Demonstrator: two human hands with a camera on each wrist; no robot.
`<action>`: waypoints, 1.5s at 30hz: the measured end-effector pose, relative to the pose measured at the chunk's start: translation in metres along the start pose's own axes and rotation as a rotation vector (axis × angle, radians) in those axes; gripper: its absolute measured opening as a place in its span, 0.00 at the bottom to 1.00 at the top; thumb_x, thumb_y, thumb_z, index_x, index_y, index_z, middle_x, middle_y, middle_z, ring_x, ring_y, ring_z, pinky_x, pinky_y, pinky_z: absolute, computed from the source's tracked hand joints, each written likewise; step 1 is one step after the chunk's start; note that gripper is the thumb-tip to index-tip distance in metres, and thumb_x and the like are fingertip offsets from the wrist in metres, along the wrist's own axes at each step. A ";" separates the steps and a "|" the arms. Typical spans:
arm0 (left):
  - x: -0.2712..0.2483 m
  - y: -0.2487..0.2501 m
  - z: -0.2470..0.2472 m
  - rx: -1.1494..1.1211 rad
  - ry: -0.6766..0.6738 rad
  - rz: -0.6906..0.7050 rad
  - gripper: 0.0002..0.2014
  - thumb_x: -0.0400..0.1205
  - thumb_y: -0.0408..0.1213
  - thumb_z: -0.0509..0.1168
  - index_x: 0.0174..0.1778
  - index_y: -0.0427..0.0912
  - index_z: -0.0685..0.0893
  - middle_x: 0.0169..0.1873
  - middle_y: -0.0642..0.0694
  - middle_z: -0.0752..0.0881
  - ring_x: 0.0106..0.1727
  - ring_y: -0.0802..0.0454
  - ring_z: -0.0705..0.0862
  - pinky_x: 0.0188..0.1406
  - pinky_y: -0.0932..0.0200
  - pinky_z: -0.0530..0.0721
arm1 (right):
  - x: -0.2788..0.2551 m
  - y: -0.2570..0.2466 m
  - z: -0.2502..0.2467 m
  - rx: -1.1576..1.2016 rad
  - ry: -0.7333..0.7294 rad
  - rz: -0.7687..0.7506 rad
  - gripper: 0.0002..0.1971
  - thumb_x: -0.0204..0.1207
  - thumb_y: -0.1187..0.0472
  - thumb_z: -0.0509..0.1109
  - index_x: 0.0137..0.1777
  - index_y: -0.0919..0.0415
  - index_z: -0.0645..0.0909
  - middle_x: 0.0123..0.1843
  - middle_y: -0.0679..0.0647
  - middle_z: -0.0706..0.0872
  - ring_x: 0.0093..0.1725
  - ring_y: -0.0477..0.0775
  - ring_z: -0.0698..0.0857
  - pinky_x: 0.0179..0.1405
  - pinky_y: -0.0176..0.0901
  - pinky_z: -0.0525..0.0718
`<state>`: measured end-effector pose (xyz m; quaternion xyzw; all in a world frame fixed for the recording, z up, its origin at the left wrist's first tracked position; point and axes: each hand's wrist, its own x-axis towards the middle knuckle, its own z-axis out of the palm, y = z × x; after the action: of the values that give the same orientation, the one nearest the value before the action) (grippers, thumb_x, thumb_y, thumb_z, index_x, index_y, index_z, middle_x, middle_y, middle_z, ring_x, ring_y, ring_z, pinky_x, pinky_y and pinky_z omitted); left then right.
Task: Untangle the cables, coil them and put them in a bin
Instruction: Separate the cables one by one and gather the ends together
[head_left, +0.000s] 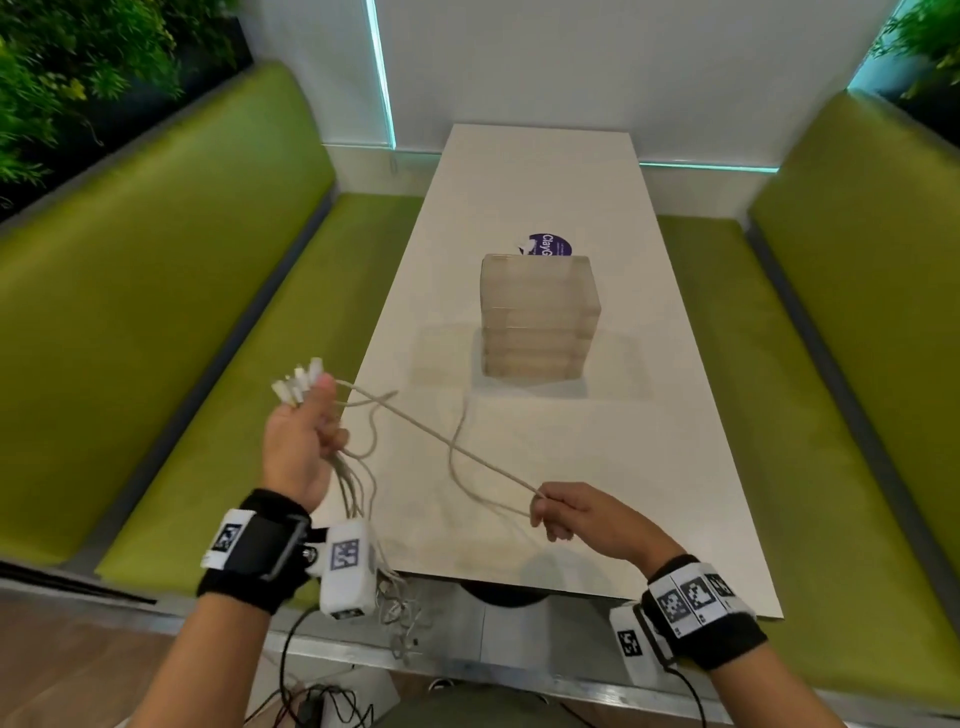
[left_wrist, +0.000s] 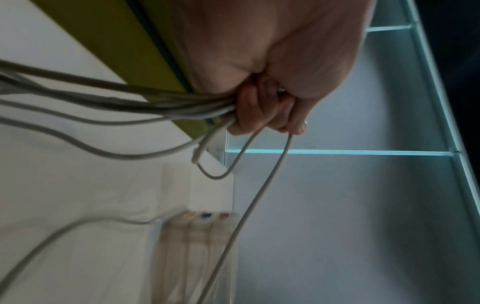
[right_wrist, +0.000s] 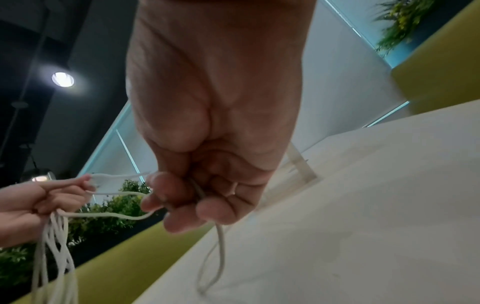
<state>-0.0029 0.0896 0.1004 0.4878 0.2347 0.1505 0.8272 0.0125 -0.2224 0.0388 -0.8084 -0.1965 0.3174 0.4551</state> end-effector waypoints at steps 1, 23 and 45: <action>0.005 0.005 -0.007 -0.029 0.035 0.024 0.11 0.84 0.39 0.63 0.35 0.46 0.74 0.16 0.57 0.67 0.17 0.62 0.62 0.15 0.68 0.62 | -0.002 0.008 0.000 -0.019 -0.007 0.010 0.12 0.84 0.60 0.60 0.41 0.54 0.82 0.33 0.44 0.81 0.35 0.41 0.79 0.46 0.37 0.77; -0.031 -0.021 0.024 0.122 -0.250 -0.106 0.15 0.84 0.39 0.62 0.30 0.45 0.71 0.17 0.56 0.63 0.17 0.61 0.57 0.16 0.65 0.54 | 0.001 0.028 0.023 -0.206 -0.085 0.124 0.21 0.74 0.69 0.71 0.66 0.55 0.81 0.56 0.45 0.84 0.54 0.44 0.83 0.51 0.27 0.77; -0.054 -0.025 0.042 0.291 -0.487 -0.166 0.10 0.78 0.43 0.65 0.35 0.40 0.78 0.19 0.54 0.62 0.19 0.59 0.58 0.16 0.67 0.59 | -0.007 -0.023 0.023 -0.356 -0.267 0.146 0.17 0.70 0.63 0.76 0.59 0.54 0.85 0.57 0.49 0.89 0.50 0.44 0.85 0.54 0.39 0.81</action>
<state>-0.0257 0.0209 0.1086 0.6023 0.0873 -0.0743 0.7900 -0.0093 -0.2013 0.0520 -0.8387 -0.2490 0.4140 0.2514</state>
